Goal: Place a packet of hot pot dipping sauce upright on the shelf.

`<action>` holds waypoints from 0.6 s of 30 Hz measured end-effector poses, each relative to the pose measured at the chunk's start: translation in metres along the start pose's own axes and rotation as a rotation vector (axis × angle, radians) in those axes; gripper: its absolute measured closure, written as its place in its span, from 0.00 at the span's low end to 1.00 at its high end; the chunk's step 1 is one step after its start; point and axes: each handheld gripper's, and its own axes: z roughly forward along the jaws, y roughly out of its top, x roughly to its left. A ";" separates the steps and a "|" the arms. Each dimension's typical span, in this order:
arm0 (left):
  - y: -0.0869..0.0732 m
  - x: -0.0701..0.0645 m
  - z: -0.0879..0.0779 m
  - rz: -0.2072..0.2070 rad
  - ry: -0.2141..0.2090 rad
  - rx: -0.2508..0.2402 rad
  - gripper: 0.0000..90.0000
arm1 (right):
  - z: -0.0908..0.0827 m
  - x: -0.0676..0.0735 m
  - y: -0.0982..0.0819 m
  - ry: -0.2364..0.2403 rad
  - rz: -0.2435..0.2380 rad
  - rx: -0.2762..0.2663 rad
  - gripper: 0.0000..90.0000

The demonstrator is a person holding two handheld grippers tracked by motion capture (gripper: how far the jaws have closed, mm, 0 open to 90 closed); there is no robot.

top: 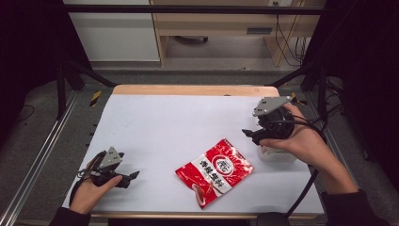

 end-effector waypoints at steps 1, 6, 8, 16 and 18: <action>0.000 0.000 0.000 0.001 0.000 0.001 0.10 | 0.000 0.000 0.000 0.000 0.000 0.000 0.26; 0.000 0.000 0.000 0.006 0.001 0.004 0.10 | 0.003 0.005 0.002 -0.002 0.021 -0.003 0.24; 0.000 0.000 0.000 0.007 0.002 0.005 0.10 | 0.005 0.008 0.002 -0.005 0.027 -0.007 0.23; 0.000 0.000 -0.001 0.008 0.005 0.004 0.10 | 0.010 0.020 -0.008 -0.036 0.083 -0.029 0.19; 0.000 0.000 -0.001 0.009 0.005 0.004 0.10 | 0.012 0.025 -0.012 -0.040 0.085 -0.029 0.17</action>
